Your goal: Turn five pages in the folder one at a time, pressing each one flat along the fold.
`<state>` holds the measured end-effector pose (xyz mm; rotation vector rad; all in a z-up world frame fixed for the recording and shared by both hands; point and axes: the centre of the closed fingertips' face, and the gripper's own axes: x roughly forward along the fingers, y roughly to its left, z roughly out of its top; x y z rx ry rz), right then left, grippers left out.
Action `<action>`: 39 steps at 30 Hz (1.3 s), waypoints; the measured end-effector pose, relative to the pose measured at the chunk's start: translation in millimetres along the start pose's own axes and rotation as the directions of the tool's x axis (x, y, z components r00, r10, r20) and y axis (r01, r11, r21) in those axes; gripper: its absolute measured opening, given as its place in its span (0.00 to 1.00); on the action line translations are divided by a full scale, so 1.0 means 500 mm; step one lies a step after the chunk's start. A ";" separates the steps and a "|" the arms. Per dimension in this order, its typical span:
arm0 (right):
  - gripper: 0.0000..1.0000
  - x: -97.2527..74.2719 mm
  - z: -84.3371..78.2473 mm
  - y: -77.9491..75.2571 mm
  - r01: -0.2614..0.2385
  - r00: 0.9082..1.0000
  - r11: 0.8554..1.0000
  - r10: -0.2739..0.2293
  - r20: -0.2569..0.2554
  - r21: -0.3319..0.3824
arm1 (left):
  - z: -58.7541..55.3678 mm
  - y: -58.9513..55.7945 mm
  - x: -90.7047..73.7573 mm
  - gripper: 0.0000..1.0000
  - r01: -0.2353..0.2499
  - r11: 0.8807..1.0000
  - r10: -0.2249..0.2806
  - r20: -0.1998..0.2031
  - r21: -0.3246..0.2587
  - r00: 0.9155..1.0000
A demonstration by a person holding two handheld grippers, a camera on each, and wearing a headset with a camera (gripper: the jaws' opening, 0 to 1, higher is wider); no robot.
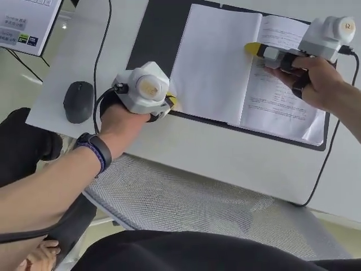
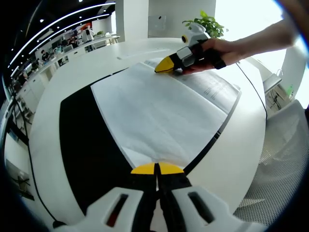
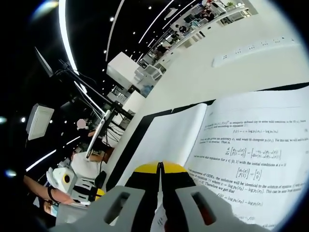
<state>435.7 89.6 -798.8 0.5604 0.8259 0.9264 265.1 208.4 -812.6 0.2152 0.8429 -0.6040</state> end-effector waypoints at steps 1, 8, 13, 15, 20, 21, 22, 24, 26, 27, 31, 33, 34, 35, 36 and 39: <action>0.00 0.000 0.002 0.001 0.001 1.000 1.000 -0.001 0.005 -0.005 | 0.000 0.000 0.000 0.00 0.000 1.000 0.000 0.000 0.000 1.000; 0.00 0.006 0.032 -0.008 0.002 0.997 0.999 -0.004 0.072 0.041 | 0.000 0.000 0.001 0.00 0.002 1.000 -0.002 0.001 0.000 1.000; 0.00 0.016 0.059 -0.027 0.002 0.995 0.998 -0.008 0.098 0.058 | 0.000 -0.002 -0.003 0.00 0.006 1.000 -0.006 -0.001 0.003 1.000; 0.00 0.020 0.070 -0.031 0.008 0.994 0.998 -0.014 0.110 0.060 | 0.001 -0.002 -0.005 0.00 0.009 1.000 -0.009 0.000 0.001 1.000; 0.00 0.040 0.101 -0.049 0.018 0.994 0.999 -0.023 0.106 0.051 | 0.001 -0.003 -0.007 0.00 0.010 1.000 -0.010 0.003 -0.007 1.000; 0.00 0.042 0.106 -0.053 0.020 0.994 0.998 -0.026 0.110 0.054 | 0.001 -0.003 -0.008 0.00 0.010 1.000 -0.010 0.004 -0.008 1.000; 0.00 0.045 0.112 -0.057 0.022 0.993 0.998 -0.029 0.114 0.061 | 0.001 -0.003 -0.009 0.00 0.010 1.000 -0.009 0.006 -0.010 1.000; 0.00 0.048 0.116 -0.059 0.024 0.992 0.997 -0.033 0.125 0.072 | 0.002 -0.003 -0.009 0.00 0.009 1.000 -0.009 0.007 -0.015 1.000; 0.00 0.055 0.131 -0.072 0.020 0.991 0.996 -0.031 0.127 0.081 | 0.002 -0.003 -0.010 0.00 0.010 1.000 -0.010 0.006 -0.015 1.000; 0.00 0.060 0.141 -0.081 0.020 0.991 0.996 -0.031 0.128 0.086 | 0.003 -0.004 -0.011 0.00 0.010 1.000 -0.010 0.005 -0.016 1.000; 0.00 0.069 0.163 -0.092 0.029 0.988 0.995 -0.043 0.145 0.094 | 0.004 -0.004 -0.013 0.00 0.010 1.000 -0.010 0.005 -0.023 1.000; 0.00 0.073 0.169 -0.094 0.030 0.988 0.995 -0.044 0.147 0.098 | 0.004 -0.004 -0.013 0.00 0.008 1.000 -0.008 0.006 -0.026 1.000; 0.00 0.075 0.171 -0.094 0.031 0.988 0.995 -0.045 0.145 0.097 | 0.004 -0.003 -0.013 0.00 0.007 1.000 -0.007 0.006 -0.026 1.000; 0.00 0.075 0.173 -0.092 0.035 0.988 0.995 -0.048 0.144 0.093 | 0.004 -0.003 -0.013 0.00 0.006 1.000 -0.006 0.007 -0.028 1.000; 0.00 0.075 0.174 -0.092 0.037 0.988 0.995 -0.050 0.145 0.090 | 0.004 -0.003 -0.013 0.00 0.005 1.000 -0.005 0.008 -0.031 1.000; 0.00 0.071 0.171 -0.089 0.034 0.987 0.995 -0.049 0.156 0.097 | 0.005 -0.002 -0.014 0.00 0.006 0.999 -0.006 0.010 -0.034 1.000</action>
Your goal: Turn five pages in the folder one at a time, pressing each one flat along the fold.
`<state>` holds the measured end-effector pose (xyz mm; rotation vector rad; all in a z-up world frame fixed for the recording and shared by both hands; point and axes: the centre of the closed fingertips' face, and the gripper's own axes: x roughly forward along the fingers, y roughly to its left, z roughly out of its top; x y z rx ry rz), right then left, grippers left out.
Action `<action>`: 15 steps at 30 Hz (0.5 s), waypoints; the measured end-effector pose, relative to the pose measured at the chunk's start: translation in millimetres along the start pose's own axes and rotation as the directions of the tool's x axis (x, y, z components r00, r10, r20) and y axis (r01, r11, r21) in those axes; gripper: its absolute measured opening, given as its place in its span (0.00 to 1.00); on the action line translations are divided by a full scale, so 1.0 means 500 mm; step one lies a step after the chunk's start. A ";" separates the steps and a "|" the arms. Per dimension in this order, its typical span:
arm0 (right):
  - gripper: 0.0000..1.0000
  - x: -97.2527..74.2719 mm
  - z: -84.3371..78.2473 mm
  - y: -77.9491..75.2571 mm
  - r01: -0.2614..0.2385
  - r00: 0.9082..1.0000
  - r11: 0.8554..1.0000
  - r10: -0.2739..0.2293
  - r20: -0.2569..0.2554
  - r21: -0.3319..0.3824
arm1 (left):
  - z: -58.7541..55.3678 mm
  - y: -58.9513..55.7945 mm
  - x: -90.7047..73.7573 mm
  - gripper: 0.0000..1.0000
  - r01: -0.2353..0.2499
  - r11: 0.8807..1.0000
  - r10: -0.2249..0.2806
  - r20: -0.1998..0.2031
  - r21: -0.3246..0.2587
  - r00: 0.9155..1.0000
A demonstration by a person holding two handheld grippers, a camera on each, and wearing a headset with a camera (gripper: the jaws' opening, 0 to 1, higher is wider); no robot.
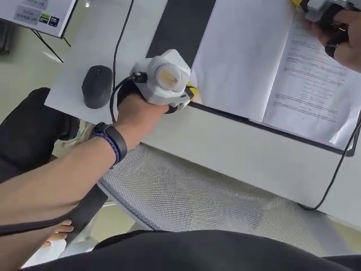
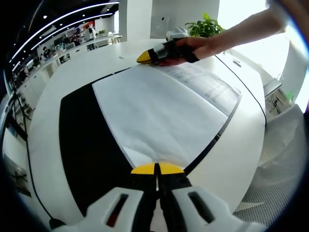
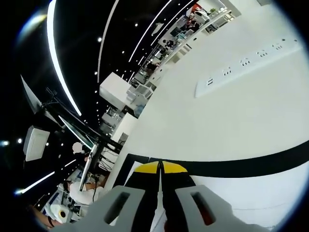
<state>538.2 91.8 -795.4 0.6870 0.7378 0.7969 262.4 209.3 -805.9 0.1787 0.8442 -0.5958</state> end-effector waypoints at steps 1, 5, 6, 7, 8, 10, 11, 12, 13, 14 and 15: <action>0.00 -0.002 -0.001 0.000 0.001 1.000 1.000 -0.001 0.005 0.011 | 0.000 0.000 0.000 0.00 0.002 1.000 -0.002 0.000 -0.001 1.000; 0.00 -0.007 -0.011 0.003 -0.014 1.000 1.000 0.014 0.006 0.009 | 0.001 0.001 0.001 0.00 0.007 1.000 -0.007 -0.003 0.003 1.000; 0.00 -0.009 -0.017 0.006 -0.024 1.000 1.000 0.024 0.000 0.005 | 0.001 0.001 0.001 0.00 0.009 1.000 -0.009 -0.004 0.005 1.000; 0.00 -0.012 -0.021 0.008 -0.029 1.000 1.000 0.029 -0.005 0.002 | 0.001 0.001 0.001 0.00 0.009 1.000 -0.009 -0.005 0.005 1.000; 0.00 -0.016 -0.027 0.010 -0.035 0.999 0.999 0.035 -0.010 0.003 | 0.001 0.001 0.002 0.00 0.009 1.000 -0.009 -0.005 0.004 1.000; 0.00 -0.020 -0.038 0.011 -0.047 0.999 0.999 0.047 -0.026 -0.008 | 0.001 0.001 0.002 0.00 0.008 1.000 -0.008 -0.002 0.002 1.000; 0.00 -0.024 -0.043 0.013 -0.052 0.998 0.999 0.052 -0.033 -0.015 | 0.001 0.002 0.002 0.00 0.008 1.000 -0.008 -0.001 0.000 1.000; 0.00 -0.032 -0.055 0.022 -0.063 0.997 0.998 0.062 -0.045 -0.024 | 0.001 0.002 0.002 0.00 0.008 1.000 -0.008 -0.001 -0.002 1.000; 0.00 -0.036 -0.062 0.025 -0.069 0.996 0.997 0.067 -0.052 -0.024 | 0.001 0.002 0.003 0.00 0.008 1.000 -0.008 -0.002 -0.002 1.000; 0.00 -0.044 -0.073 0.030 -0.079 0.995 0.997 0.077 -0.062 -0.025 | 0.001 0.002 0.003 0.00 0.008 1.000 -0.008 -0.002 -0.002 1.000; 0.00 -0.048 -0.080 0.033 -0.084 0.994 0.996 0.082 -0.068 -0.030 | 0.001 0.002 0.003 0.00 0.008 1.000 -0.008 -0.002 -0.003 1.000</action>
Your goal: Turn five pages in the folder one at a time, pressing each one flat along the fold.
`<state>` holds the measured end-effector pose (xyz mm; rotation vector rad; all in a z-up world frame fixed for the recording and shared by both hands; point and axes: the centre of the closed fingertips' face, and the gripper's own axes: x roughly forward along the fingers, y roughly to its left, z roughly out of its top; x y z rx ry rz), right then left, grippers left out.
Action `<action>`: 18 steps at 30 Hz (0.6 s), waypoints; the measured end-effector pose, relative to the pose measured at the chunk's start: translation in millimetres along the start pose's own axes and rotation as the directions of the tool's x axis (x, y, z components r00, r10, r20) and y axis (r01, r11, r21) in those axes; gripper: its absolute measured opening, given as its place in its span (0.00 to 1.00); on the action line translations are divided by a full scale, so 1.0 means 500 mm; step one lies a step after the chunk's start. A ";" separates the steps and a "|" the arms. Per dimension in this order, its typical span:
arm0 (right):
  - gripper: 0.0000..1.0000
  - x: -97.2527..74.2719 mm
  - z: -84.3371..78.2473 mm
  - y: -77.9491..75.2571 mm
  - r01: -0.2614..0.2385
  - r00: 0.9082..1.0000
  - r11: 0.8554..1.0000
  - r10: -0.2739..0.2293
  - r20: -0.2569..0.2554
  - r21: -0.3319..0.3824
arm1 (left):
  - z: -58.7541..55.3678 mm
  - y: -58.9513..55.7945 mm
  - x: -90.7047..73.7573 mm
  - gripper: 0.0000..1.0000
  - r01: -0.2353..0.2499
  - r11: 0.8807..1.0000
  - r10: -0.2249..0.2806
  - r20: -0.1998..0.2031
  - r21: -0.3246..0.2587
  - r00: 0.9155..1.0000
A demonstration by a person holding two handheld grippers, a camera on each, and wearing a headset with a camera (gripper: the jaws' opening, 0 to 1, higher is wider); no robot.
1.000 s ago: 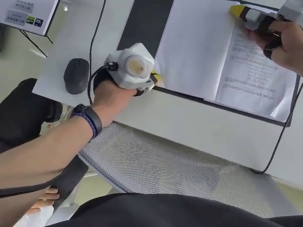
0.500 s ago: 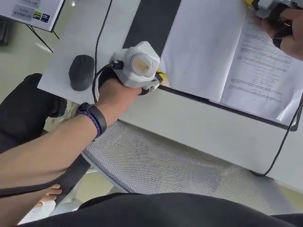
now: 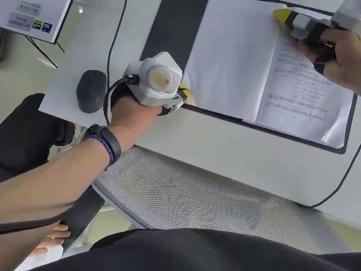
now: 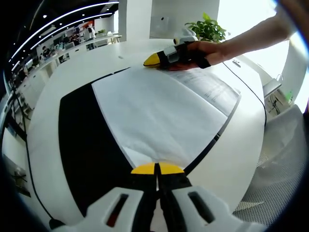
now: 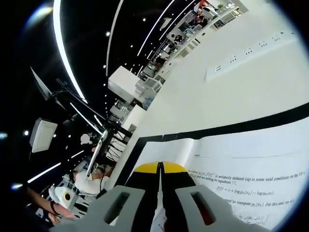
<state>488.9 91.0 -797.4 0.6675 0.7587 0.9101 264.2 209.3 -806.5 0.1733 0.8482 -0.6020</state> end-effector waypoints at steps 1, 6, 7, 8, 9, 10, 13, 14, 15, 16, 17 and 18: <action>0.00 -0.005 -0.009 0.004 -0.006 1.000 1.000 0.006 -0.007 -0.004 | 0.000 0.000 0.000 0.00 0.000 1.000 0.000 0.000 -0.001 1.000; 0.00 -0.027 -0.053 0.026 -0.023 0.999 1.000 0.023 -0.025 -0.008 | 0.000 0.000 0.001 0.00 -0.003 1.000 0.003 0.009 -0.011 1.000; 0.00 -0.031 -0.058 0.029 -0.024 0.999 1.000 0.024 -0.025 -0.009 | 0.000 0.000 0.001 0.00 -0.003 1.000 0.003 0.010 -0.012 1.000; 0.00 -0.035 -0.067 0.034 -0.027 0.999 1.000 0.027 -0.027 -0.010 | 0.000 -0.001 0.000 0.00 -0.003 1.000 0.003 0.011 -0.013 1.000; 0.00 -0.039 -0.074 0.039 -0.030 0.999 1.000 0.030 -0.030 -0.010 | 0.000 -0.001 0.000 0.00 -0.002 1.000 0.003 0.011 -0.013 1.000; 0.00 -0.043 -0.080 0.043 -0.032 0.999 0.999 0.031 -0.031 -0.010 | 0.000 -0.001 0.000 0.00 -0.002 1.000 0.002 0.012 -0.013 1.000; 0.00 -0.058 -0.111 0.064 -0.049 0.998 0.999 0.048 -0.051 -0.016 | -0.001 -0.001 0.002 0.00 -0.002 1.000 0.002 0.014 -0.015 1.000; 0.00 -0.062 -0.118 0.069 -0.054 0.997 0.998 0.053 -0.054 -0.015 | -0.001 0.000 0.002 0.00 -0.002 1.000 0.002 0.016 -0.017 1.000; 0.00 -0.068 -0.130 0.075 -0.065 0.996 0.998 0.064 -0.065 -0.018 | -0.001 0.000 0.003 0.00 -0.002 1.000 0.002 0.016 -0.017 1.000; 0.00 -0.072 -0.134 0.077 -0.067 0.996 0.998 0.065 -0.061 -0.016 | -0.001 0.000 0.004 0.00 -0.002 1.000 0.002 0.016 -0.017 1.000; 0.00 -0.075 -0.139 0.079 -0.069 0.996 0.998 0.069 -0.058 -0.009 | -0.001 0.000 0.004 0.00 -0.001 1.000 0.001 0.016 -0.017 1.000; 0.00 -0.081 -0.145 0.083 -0.074 0.996 0.997 0.073 -0.060 -0.006 | -0.001 0.000 0.005 0.00 0.000 1.000 0.000 0.015 -0.016 1.000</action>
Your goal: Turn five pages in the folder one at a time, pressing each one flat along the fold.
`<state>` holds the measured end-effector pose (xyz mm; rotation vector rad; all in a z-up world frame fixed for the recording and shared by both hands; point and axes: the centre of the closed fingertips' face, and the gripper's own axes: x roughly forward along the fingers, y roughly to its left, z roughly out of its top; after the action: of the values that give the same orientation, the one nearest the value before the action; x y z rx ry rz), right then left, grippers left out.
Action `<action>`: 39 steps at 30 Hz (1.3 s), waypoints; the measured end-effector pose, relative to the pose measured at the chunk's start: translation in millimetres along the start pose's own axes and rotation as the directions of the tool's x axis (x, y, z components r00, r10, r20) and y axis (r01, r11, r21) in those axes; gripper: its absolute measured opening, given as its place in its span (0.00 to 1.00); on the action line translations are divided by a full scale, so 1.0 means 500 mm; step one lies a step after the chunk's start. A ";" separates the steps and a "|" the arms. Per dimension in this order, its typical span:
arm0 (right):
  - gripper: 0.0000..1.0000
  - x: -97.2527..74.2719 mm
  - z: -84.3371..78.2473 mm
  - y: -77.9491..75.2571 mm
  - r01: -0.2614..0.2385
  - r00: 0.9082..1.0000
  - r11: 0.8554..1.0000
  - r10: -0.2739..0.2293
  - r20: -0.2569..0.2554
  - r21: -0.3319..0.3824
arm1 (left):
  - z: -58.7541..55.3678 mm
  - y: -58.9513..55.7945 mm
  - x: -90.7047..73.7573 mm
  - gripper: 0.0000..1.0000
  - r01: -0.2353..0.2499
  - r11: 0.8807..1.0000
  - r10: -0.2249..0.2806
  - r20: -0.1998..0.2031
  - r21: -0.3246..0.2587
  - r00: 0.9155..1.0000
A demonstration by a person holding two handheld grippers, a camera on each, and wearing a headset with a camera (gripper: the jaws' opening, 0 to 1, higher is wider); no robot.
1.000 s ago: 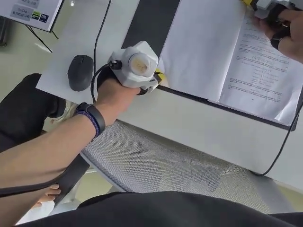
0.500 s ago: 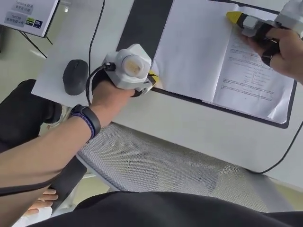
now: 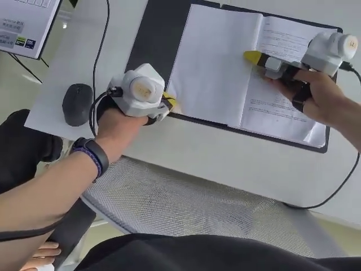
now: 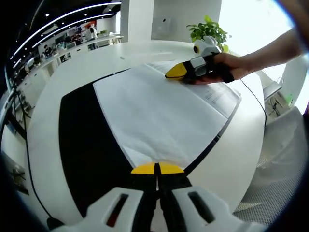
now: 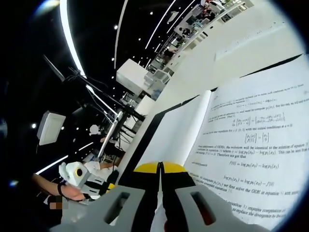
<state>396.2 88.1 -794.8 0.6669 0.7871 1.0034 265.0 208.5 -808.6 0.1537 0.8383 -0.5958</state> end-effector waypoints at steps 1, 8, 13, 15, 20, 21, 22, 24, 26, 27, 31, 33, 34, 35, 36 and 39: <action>0.00 -0.003 -0.005 0.002 -0.002 1.000 1.000 0.002 0.000 0.004 | 0.000 0.000 0.000 0.00 0.001 1.000 -0.001 0.000 0.001 1.000; 0.00 -0.023 -0.058 0.037 -0.030 0.999 1.000 0.029 -0.046 -0.002 | 0.000 0.000 0.000 0.00 0.006 1.000 -0.006 0.000 0.003 1.000; 0.00 -0.036 -0.099 0.065 -0.045 0.996 0.999 0.045 -0.071 0.004 | -0.001 0.001 0.002 0.00 0.005 1.000 -0.004 0.008 -0.007 1.000; 0.00 -0.041 -0.113 0.076 -0.047 0.996 0.999 0.048 -0.076 0.007 | -0.002 0.002 0.004 0.00 0.004 1.000 -0.004 0.011 -0.008 1.000; 0.00 -0.053 -0.147 0.099 -0.054 0.994 0.998 0.055 -0.090 0.016 | -0.003 0.003 0.008 0.00 0.005 1.000 -0.005 0.014 -0.010 1.000; 0.00 -0.055 -0.155 0.105 -0.058 0.993 0.998 0.060 -0.099 0.015 | -0.003 0.003 0.008 0.00 0.004 1.000 -0.004 0.014 -0.011 1.000; 0.00 -0.058 -0.165 0.112 -0.064 0.992 0.998 0.065 -0.108 0.013 | -0.003 0.003 0.009 0.00 0.003 1.000 -0.003 0.014 -0.011 1.000; 0.00 -0.064 -0.178 0.120 -0.068 0.991 0.998 0.069 -0.118 0.015 | -0.003 0.003 0.009 0.00 0.002 1.000 -0.002 0.014 -0.007 1.000; 0.00 -0.070 -0.189 0.126 -0.070 0.990 0.997 0.072 -0.122 0.018 | -0.003 0.003 0.010 0.00 0.002 1.000 -0.002 0.014 -0.006 1.000; 0.00 -0.073 -0.193 0.127 -0.070 0.990 0.997 0.072 -0.121 0.021 | -0.004 0.003 0.010 0.00 0.003 1.000 -0.002 0.014 -0.007 1.000; 0.00 -0.081 -0.209 0.136 -0.074 0.989 0.997 0.078 -0.128 0.033 | -0.004 0.003 0.010 0.00 0.004 1.000 -0.004 0.014 -0.004 1.000; 0.00 -0.084 -0.216 0.140 -0.074 0.988 0.997 0.078 -0.137 0.034 | -0.004 0.003 0.010 0.00 0.005 1.000 -0.005 0.015 -0.004 1.000; 0.00 -0.085 -0.219 0.142 -0.074 0.987 0.997 0.078 -0.142 0.033 | -0.004 0.003 0.009 0.00 0.006 1.000 -0.006 0.015 -0.005 1.000; 0.00 -0.086 -0.223 0.145 -0.074 0.986 0.997 0.078 -0.146 0.032 | -0.004 0.003 0.009 0.00 0.006 1.000 -0.006 0.016 -0.006 1.000; 0.00 -0.086 -0.226 0.146 -0.075 0.985 0.997 0.079 -0.153 0.031 | -0.004 0.003 0.009 0.00 0.007 1.000 -0.007 0.016 -0.008 1.000; 0.00 -0.088 -0.230 0.146 -0.075 0.985 0.996 0.080 -0.154 0.037 | -0.004 0.003 0.008 0.00 0.007 1.000 -0.006 0.017 -0.009 1.000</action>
<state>253.3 91.3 -788.9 0.6560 0.9205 1.1258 266.7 208.9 -813.3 0.1374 0.8251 -0.5985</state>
